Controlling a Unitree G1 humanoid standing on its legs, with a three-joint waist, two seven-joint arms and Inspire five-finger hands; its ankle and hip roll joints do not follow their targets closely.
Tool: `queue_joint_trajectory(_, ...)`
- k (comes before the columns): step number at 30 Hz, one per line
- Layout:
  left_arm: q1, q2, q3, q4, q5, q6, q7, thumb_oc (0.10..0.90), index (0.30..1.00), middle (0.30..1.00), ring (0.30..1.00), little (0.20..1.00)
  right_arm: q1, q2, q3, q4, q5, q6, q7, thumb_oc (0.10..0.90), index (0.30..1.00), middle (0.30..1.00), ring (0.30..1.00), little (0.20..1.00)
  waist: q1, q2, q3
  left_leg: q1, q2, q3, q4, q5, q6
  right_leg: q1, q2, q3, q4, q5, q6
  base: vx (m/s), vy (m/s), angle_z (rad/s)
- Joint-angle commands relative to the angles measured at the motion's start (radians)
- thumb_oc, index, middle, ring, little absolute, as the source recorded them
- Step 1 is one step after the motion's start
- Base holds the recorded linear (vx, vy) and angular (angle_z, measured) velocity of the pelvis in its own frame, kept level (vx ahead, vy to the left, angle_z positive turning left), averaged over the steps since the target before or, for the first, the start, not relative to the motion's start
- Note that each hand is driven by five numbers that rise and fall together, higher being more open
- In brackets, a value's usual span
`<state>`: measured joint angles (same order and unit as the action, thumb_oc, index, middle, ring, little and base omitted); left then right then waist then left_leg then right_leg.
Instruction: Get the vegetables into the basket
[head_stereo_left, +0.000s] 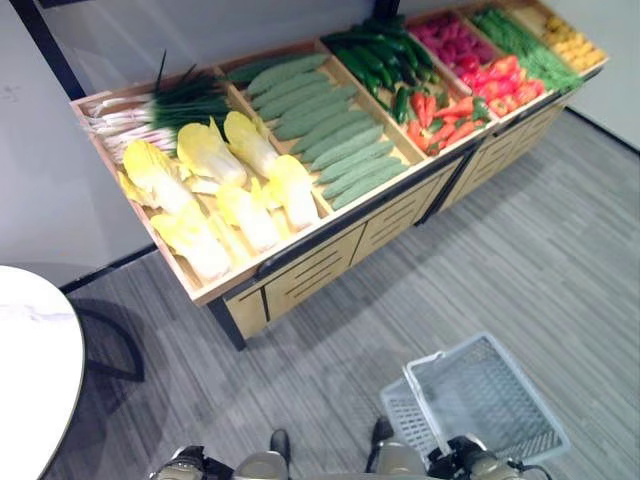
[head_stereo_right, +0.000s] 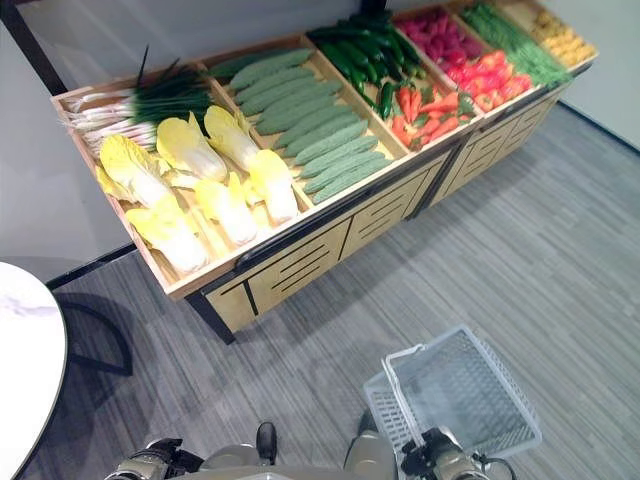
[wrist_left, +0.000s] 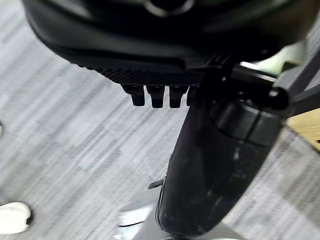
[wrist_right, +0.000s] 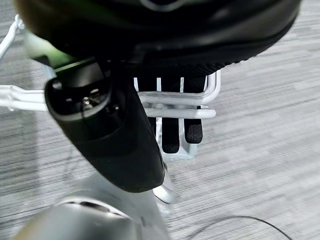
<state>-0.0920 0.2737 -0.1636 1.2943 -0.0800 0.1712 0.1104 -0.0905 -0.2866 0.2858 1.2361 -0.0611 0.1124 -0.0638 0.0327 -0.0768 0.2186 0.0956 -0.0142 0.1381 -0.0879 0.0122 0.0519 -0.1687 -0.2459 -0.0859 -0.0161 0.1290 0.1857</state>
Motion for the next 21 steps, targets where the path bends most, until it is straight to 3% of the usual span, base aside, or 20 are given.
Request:
queue_joint_trajectory(1,-0.024,0.002,0.011,0.003,-0.007,-0.005,0.01,0.9,1.0,1.0,1.0,1.0,0.008,-0.029,0.016,-0.003,0.019,0.003,0.009,0.4,0.3,0.3,0.3,0.3,-0.014,-0.016,0.01,-0.047,0.004,-0.154,0.071,-0.069,-0.07,-0.009,0.019,0.064,0.046,0.043,0.021,0.11,-0.12,0.85)
queue_joint_trajectory(11,-0.01,-0.019,0.002,0.011,-0.021,0.0,0.018,0.9,1.0,1.0,1.0,1.0,0.004,-0.035,0.051,0.004,0.002,-0.002,0.004,0.4,0.3,0.3,0.3,0.3,-0.008,0.013,-0.037,-0.067,0.074,-0.232,0.09,-0.046,-0.121,0.052,0.087,0.035,0.045,-0.033,-0.031,0.05,-0.181,0.36)
queue_joint_trajectory(16,-0.007,-0.034,-0.003,0.015,-0.027,0.004,0.026,0.9,1.0,1.0,1.0,1.0,-0.005,-0.049,0.081,0.005,-0.025,-0.005,0.004,0.4,0.3,0.3,0.3,0.3,0.016,0.028,-0.051,-0.09,0.123,-0.274,0.11,-0.014,-0.163,0.112,0.12,-0.053,0.002,-0.061,-0.057,0.04,-0.218,0.36)
queue_joint_trajectory(21,-0.018,-0.041,-0.017,0.011,-0.026,0.004,0.024,0.9,1.0,1.0,1.0,1.0,-0.003,-0.066,0.086,0.002,-0.031,-0.006,0.005,0.4,0.3,0.3,0.3,0.3,0.024,0.05,-0.03,-0.12,0.164,-0.309,0.096,0.065,-0.202,0.15,0.139,-0.137,-0.006,-0.089,-0.077,-0.02,-0.132,0.46)
